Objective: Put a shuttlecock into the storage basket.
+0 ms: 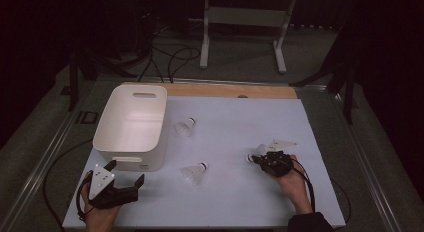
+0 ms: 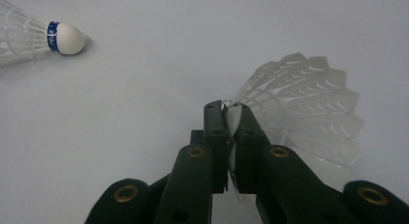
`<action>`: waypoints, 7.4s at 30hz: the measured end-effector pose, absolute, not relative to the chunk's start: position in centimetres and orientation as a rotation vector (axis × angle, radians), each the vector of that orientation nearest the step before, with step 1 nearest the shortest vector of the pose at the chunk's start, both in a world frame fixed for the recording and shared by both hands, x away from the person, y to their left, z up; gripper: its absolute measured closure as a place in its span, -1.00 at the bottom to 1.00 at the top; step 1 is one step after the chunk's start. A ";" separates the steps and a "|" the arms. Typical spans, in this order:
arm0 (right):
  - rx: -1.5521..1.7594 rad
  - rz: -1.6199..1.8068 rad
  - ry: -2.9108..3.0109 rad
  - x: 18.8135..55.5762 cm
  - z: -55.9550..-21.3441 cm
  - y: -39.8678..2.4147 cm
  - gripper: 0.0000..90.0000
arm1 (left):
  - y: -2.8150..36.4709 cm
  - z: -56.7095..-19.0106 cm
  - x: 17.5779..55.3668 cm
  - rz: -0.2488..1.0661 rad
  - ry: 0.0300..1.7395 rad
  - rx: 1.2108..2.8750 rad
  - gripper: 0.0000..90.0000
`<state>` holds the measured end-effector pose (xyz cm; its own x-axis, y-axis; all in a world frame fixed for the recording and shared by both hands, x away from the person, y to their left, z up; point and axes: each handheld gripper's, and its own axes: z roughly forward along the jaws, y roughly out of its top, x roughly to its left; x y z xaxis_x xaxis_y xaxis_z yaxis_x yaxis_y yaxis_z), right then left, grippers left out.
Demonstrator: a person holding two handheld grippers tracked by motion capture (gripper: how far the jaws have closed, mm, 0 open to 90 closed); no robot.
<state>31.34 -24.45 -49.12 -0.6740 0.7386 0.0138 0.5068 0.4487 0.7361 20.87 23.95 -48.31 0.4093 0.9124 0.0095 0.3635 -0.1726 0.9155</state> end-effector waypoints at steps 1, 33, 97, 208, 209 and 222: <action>1.066 1.055 2.392 31.2 -48.8 -24.3 0.94 | 24.0 -48.3 20.9 0.740 1.116 1.736 -1.00; 1.068 1.048 2.338 30.4 -45.2 -23.1 0.94 | 23.7 -48.4 20.8 0.745 1.104 1.729 -1.00; 0.979 1.120 2.287 30.9 -40.5 -19.2 0.94 | 22.8 -48.4 20.6 0.788 0.984 1.775 -1.00; 0.834 1.309 2.344 32.2 -37.6 -10.6 0.94 | 23.4 -48.2 21.0 0.782 0.980 1.715 -1.00; 0.837 1.312 2.346 32.2 -37.6 -10.5 0.94 | 23.4 -48.2 21.0 0.783 0.981 1.714 -1.00; 0.810 1.334 2.351 32.3 -37.1 -9.7 0.94 | 23.4 -48.2 21.1 0.784 0.977 1.725 -1.00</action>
